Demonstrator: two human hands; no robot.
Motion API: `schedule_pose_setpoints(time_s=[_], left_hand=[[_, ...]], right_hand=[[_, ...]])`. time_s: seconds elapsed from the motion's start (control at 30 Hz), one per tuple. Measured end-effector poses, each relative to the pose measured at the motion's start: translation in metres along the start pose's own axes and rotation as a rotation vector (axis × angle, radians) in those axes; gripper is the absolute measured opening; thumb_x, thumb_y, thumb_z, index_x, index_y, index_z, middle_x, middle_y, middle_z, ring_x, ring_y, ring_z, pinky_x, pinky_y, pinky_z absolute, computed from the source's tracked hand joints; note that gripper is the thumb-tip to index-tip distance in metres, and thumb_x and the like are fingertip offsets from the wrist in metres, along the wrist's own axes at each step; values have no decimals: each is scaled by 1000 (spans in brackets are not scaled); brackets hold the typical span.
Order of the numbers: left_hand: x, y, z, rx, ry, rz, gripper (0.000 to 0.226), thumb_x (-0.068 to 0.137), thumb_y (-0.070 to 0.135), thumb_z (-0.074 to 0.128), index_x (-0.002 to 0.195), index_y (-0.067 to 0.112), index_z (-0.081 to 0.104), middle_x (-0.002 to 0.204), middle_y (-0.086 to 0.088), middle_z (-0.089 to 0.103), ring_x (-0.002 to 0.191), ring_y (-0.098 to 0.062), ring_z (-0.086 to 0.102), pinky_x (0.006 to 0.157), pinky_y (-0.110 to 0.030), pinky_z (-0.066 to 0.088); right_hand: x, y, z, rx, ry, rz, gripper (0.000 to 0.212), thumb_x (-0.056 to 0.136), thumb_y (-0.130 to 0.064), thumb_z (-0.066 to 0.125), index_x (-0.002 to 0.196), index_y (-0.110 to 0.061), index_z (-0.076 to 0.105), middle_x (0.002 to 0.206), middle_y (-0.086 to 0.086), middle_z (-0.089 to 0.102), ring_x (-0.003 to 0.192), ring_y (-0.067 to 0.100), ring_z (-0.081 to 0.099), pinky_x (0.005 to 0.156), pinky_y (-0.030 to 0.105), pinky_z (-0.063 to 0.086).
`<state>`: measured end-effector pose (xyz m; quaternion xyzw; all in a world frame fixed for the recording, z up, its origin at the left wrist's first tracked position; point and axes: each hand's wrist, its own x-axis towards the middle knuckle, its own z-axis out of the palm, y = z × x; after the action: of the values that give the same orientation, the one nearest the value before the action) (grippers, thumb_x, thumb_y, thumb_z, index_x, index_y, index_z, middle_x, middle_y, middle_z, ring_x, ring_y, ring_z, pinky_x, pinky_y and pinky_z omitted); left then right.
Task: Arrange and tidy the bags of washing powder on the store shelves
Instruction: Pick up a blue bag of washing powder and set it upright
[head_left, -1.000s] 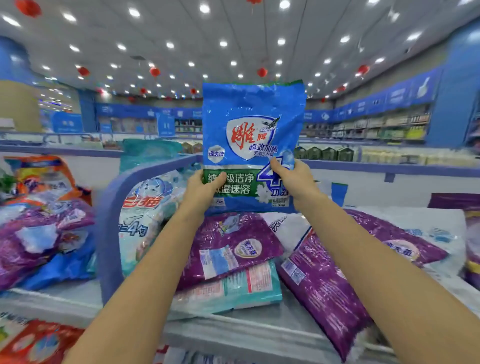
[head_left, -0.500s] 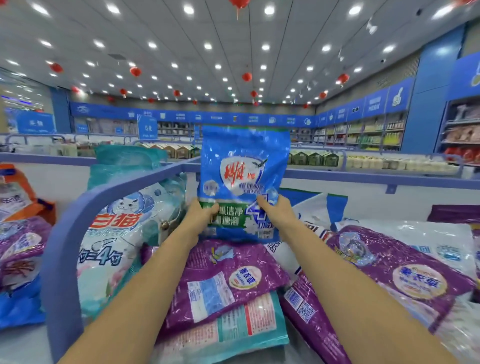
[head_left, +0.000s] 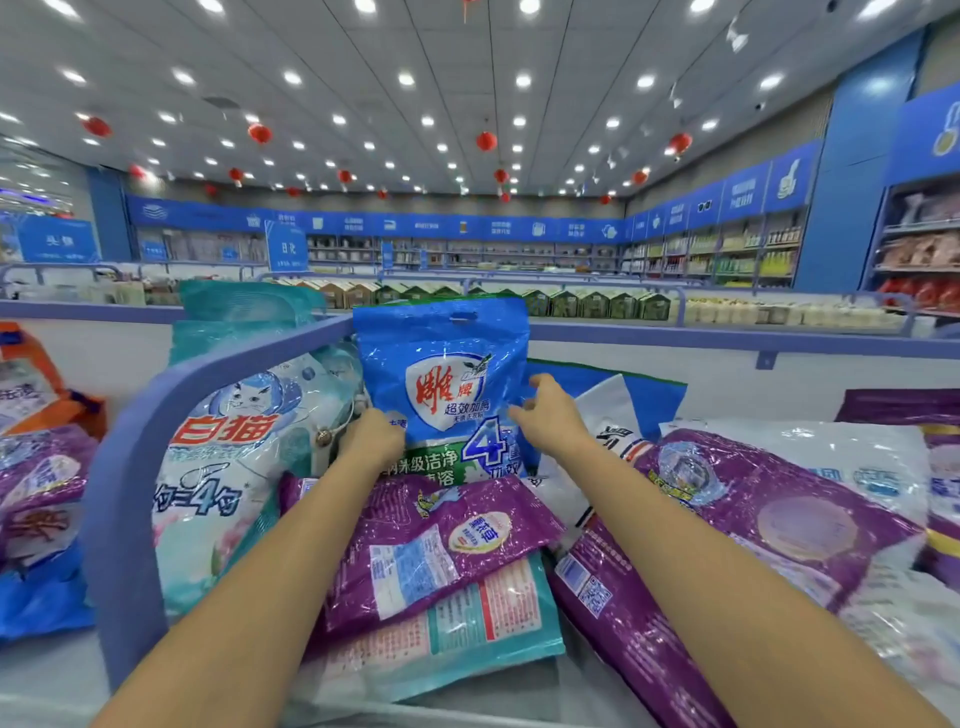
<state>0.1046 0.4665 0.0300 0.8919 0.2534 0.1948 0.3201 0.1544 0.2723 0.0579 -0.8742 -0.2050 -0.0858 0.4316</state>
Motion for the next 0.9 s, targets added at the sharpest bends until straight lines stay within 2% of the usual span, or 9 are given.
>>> schedule_pose_setpoints(time_s=[0.1, 0.17, 0.27, 0.37, 0.47, 0.6, 0.67, 0.8, 0.9], left_hand=[[-13, 0, -10, 112, 14, 50, 32, 94, 23, 52, 112, -4, 56, 115, -24, 59, 106, -38, 57, 85, -37, 45], [-25, 2, -18, 114, 90, 62, 38, 92, 28, 55, 109, -6, 56, 111, -27, 60, 101, -40, 58, 83, -41, 46], [-55, 12, -29, 143, 182, 139, 35, 92, 31, 56, 91, -4, 55, 104, -29, 61, 93, -40, 57, 69, -39, 41], [-91, 22, -35, 55, 191, 263, 38, 92, 35, 57, 109, 1, 61, 115, -18, 63, 104, -34, 58, 84, -41, 46], [-135, 31, -29, -207, 113, 408, 32, 91, 30, 61, 113, 7, 64, 112, -8, 67, 104, -23, 62, 95, -41, 48], [-196, 48, -5, -344, 10, 537, 10, 87, 21, 66, 96, 17, 68, 92, 7, 69, 90, -9, 64, 85, -32, 51], [-222, 55, 13, -371, -52, 578, 11, 85, 24, 69, 95, 23, 66, 93, 13, 68, 91, -4, 64, 84, -29, 50], [-261, 67, 52, -249, -30, 622, 48, 79, 54, 65, 119, 31, 57, 114, 18, 62, 105, -1, 57, 88, -21, 43], [-280, 76, 79, -84, 31, 592, 80, 70, 75, 53, 137, 35, 36, 132, 20, 47, 121, -4, 47, 96, -23, 39]], right_hand=[[-26, -17, -33, -66, 13, -191, 38, 94, -15, 54, 130, -3, 49, 129, 14, 56, 119, 25, 51, 101, 37, 41], [-47, -21, -58, -136, 15, -307, 29, 94, -14, 53, 122, -6, 57, 122, 9, 61, 113, 20, 56, 99, 31, 42], [-82, -16, -98, -206, 77, -426, 21, 94, -13, 53, 112, -11, 64, 107, 1, 67, 98, 11, 60, 90, 22, 44], [-117, 6, -140, -249, 100, -464, 17, 94, -17, 54, 106, -19, 65, 96, -11, 66, 89, -1, 59, 79, 3, 39], [-146, 45, -179, -273, 170, -413, 16, 95, -16, 52, 98, -27, 63, 91, -23, 64, 90, -11, 57, 76, 3, 39], [-162, 99, -210, -258, 306, -205, 18, 95, -8, 50, 99, -17, 65, 89, -7, 66, 88, 15, 63, 79, 33, 49], [-165, 113, -212, -167, 317, -111, 14, 95, -13, 51, 99, -16, 64, 87, -2, 67, 85, 18, 65, 72, 35, 53], [-161, 118, -198, 201, 181, 91, 15, 93, -30, 54, 97, -18, 63, 87, 1, 67, 58, 15, 66, 45, 23, 49], [-155, 108, -188, 389, 186, 106, 18, 89, -19, 62, 106, -13, 60, 73, 8, 65, 50, 17, 60, 42, 21, 47]])
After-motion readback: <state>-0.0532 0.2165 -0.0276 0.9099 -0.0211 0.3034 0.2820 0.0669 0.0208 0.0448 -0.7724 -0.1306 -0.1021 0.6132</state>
